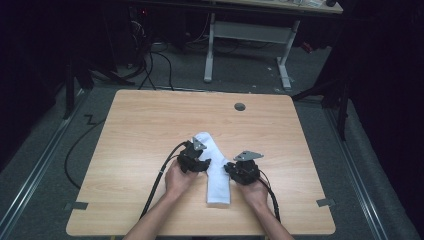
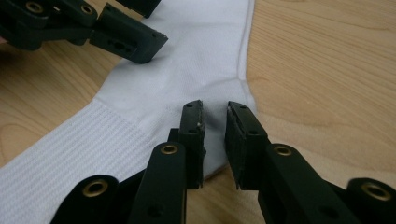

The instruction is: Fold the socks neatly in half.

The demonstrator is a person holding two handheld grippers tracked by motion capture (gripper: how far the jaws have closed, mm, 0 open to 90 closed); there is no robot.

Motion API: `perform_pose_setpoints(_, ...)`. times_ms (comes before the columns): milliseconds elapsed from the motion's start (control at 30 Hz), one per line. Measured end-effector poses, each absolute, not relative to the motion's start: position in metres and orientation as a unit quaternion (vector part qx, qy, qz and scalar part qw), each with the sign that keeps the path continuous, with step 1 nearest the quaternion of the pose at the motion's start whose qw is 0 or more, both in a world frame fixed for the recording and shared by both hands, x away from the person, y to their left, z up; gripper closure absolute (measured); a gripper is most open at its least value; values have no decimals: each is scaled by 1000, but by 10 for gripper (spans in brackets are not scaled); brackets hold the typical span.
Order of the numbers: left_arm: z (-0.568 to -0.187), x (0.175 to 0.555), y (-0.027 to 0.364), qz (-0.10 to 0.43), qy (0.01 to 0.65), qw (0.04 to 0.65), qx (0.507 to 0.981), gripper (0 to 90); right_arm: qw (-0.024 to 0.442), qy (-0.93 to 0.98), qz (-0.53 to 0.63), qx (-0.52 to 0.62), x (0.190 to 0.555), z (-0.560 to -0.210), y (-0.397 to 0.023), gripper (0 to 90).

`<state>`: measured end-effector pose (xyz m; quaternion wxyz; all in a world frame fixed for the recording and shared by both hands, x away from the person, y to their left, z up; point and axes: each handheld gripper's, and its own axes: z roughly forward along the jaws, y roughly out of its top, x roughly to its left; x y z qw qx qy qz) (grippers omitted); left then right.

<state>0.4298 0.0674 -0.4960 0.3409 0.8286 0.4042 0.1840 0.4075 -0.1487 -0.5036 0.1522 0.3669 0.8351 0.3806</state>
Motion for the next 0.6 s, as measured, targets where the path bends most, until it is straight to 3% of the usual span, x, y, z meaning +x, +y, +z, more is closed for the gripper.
perform_pose_setpoints(333, -496, 429, 70, 183, 417, 340, 823, 449, 148, 828, 383, 382, 417, -502, -154, 678)
perform_pose_setpoints(600, -488, 435, 81, 193, 431, 348, 810, 460, 146, 826, 384, 386, 416, -505, -162, 743)
